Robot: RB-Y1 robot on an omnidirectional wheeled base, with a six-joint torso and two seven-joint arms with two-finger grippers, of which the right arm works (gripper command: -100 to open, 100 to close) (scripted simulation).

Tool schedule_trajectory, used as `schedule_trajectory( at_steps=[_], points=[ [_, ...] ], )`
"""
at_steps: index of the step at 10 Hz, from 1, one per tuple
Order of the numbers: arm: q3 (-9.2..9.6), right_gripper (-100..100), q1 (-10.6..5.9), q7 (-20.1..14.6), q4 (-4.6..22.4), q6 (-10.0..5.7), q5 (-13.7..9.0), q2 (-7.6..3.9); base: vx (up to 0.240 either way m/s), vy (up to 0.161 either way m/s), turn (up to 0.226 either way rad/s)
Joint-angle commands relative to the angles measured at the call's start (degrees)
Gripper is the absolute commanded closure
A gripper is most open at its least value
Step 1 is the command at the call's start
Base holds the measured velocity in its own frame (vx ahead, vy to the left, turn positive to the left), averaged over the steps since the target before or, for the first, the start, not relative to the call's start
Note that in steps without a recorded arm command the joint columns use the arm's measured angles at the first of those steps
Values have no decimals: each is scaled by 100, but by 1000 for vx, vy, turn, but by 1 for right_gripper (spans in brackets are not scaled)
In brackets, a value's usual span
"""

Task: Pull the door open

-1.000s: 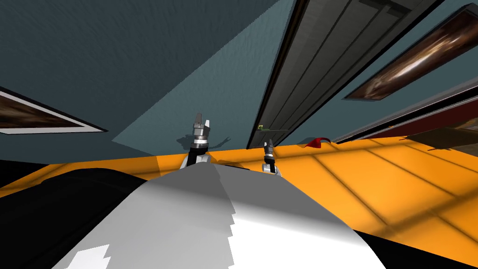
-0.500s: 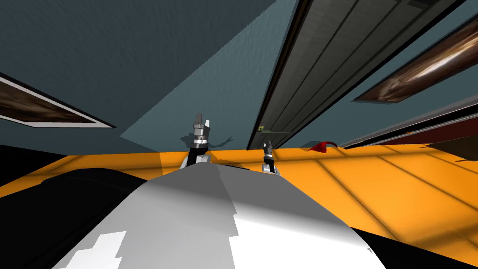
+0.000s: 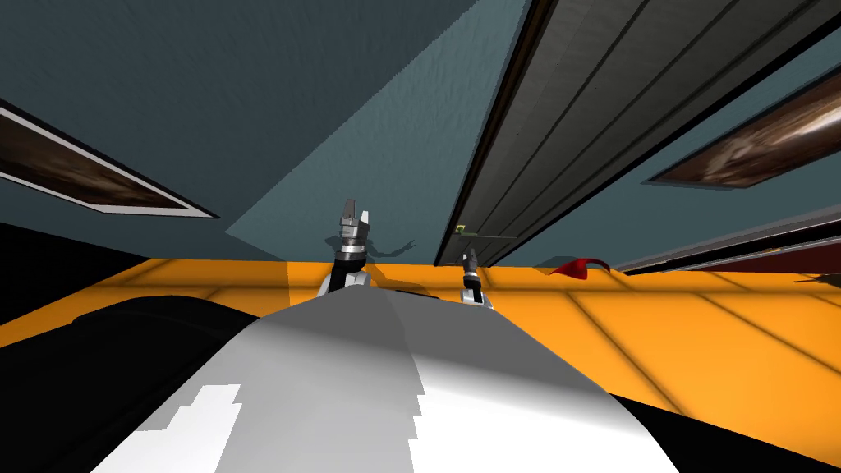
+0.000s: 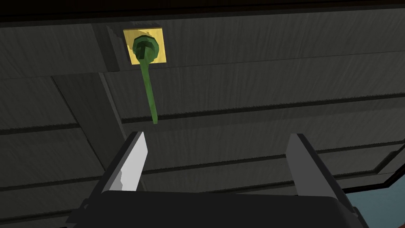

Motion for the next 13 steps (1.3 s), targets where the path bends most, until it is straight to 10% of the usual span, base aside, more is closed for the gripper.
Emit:
schedule_trajectory(
  at_steps=[1,13],
  points=[
    [0,-100,-90,-14,224,-20,-11,-21,54,-117,120],
    [-3,-100,-631,-60,1560,-227,-70,-113,33,-79,89]
  ],
)
